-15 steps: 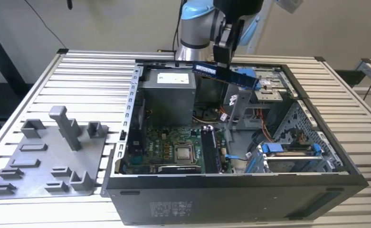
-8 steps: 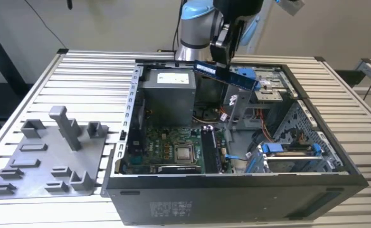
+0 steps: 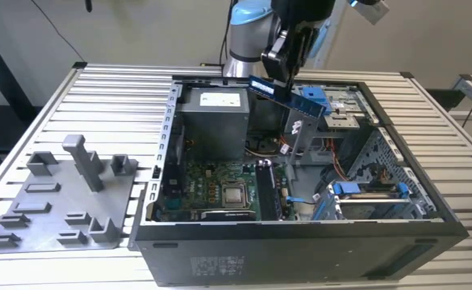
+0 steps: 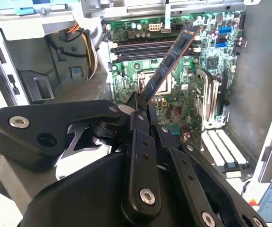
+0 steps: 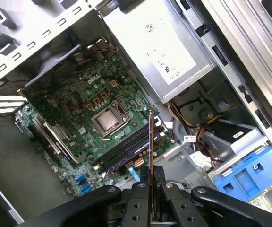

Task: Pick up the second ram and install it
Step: 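Insert the second ram into the second slot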

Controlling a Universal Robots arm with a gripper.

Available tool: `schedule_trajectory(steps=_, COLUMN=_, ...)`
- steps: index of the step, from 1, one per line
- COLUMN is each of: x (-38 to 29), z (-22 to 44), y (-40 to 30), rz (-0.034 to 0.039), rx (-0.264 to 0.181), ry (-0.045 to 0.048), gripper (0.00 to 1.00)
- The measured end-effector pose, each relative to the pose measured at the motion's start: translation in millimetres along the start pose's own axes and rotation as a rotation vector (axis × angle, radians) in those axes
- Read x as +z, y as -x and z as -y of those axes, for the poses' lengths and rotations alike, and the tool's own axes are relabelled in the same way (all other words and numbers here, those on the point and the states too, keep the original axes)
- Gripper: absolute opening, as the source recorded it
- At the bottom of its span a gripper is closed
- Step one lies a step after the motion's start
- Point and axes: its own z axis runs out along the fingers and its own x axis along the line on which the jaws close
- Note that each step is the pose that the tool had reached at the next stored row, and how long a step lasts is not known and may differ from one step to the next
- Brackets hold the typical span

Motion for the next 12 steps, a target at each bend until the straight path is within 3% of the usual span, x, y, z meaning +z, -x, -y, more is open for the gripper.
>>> schedule_trajectory(steps=12, x=1.7, z=-0.2, y=-0.2, rz=-0.0014, rx=0.162, ry=0.0010, gripper=0.14)
